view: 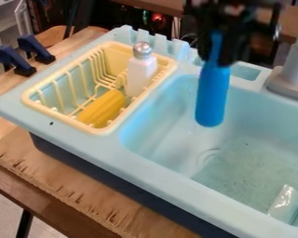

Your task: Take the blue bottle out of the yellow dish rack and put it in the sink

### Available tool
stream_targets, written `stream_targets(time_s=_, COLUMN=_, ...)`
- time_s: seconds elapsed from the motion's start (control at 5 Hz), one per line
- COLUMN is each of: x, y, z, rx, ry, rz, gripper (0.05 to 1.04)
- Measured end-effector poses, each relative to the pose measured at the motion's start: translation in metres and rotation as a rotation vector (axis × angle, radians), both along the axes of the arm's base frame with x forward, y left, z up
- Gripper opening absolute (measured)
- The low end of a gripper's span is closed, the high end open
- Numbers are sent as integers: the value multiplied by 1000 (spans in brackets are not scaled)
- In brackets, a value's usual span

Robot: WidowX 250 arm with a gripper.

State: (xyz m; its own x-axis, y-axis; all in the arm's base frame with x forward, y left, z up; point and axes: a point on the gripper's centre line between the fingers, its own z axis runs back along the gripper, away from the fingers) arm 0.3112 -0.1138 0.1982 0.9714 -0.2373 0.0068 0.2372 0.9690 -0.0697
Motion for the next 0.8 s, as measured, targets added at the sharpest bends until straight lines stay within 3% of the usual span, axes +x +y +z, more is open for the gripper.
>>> stream_targets(time_s=0.2, x=8, y=-6, z=-20, rx=15, ry=21, rz=-35, gripper=388)
stream_targets(time_s=0.4, x=17, y=-10, z=-38, rx=64, ry=-31, rz=-63, gripper=388)
stream_targets(time_s=0.6, x=17, y=-18, z=-41, rx=98, ry=-45, rz=-86, gripper=388)
stream_targets(time_s=0.8, x=17, y=-19, z=-41, rx=89, ry=-47, rz=-85, gripper=426)
